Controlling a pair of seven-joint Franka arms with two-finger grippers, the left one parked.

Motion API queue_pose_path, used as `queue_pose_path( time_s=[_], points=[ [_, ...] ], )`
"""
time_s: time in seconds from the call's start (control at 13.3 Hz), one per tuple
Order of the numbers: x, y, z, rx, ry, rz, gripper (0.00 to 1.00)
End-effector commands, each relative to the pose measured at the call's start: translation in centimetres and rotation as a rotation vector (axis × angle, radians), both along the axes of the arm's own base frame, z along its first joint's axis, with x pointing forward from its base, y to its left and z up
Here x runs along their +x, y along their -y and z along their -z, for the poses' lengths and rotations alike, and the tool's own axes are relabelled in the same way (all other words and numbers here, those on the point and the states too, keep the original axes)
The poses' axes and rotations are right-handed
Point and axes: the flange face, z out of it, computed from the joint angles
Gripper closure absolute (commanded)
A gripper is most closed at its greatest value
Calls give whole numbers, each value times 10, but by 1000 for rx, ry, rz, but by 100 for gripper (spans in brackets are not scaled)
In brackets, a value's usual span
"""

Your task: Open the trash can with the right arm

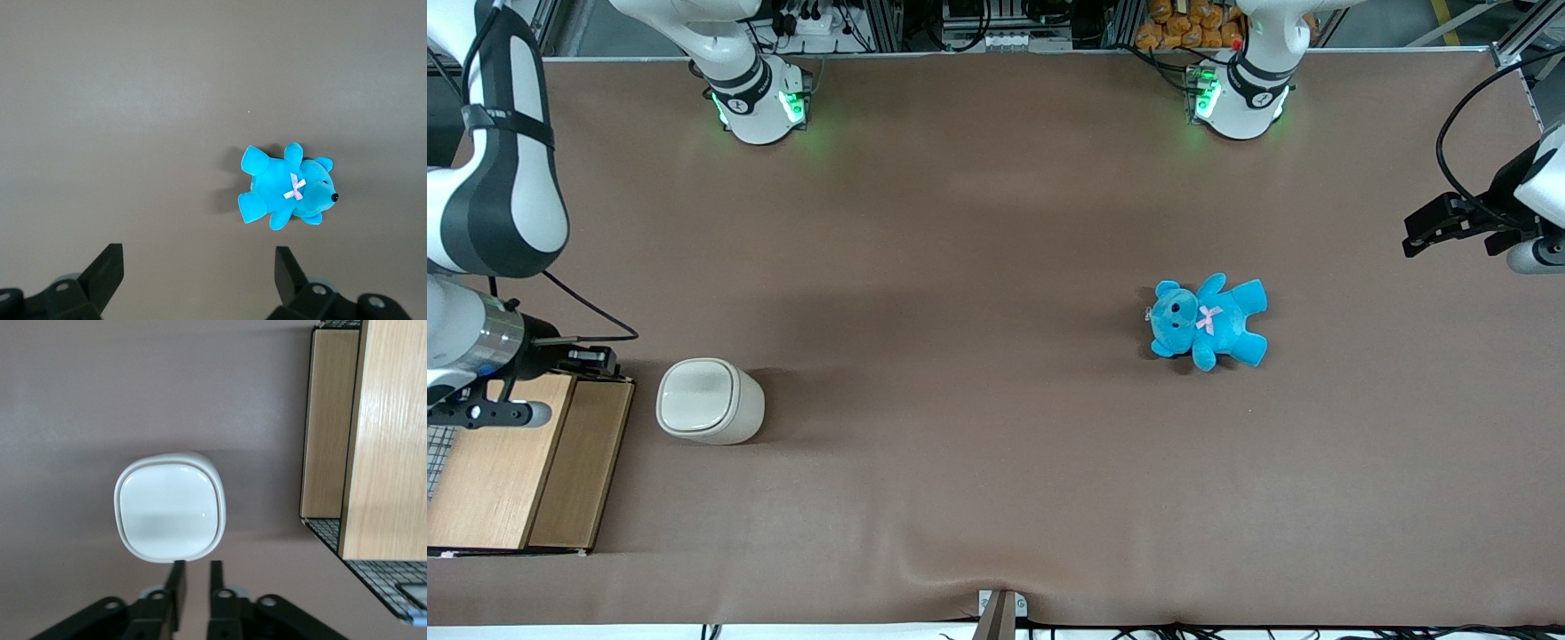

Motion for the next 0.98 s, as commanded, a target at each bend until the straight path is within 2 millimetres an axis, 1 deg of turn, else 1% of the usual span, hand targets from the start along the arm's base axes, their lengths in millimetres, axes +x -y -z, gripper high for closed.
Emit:
queue_pose_path(
  time_s=[0.0, 0.15, 0.3, 0.45, 0.6, 0.68, 0.83, 0.9],
  points=[
    [12, -4, 29, -19, -20, -17, 100],
    [14, -8, 36, -8, -21, -21, 100],
    [17, -11, 59, -5, -55, -28, 100],
    [19, -7, 75, -13, -66, -35, 100],
    [21, -5, 83, -6, -52, -54, 100],
    [23, -3, 92, -4, -55, -52, 100],
    [24, -3, 95, -3, -52, -51, 100],
    [25, -4, 101, -2, -58, -51, 100]
  ],
)
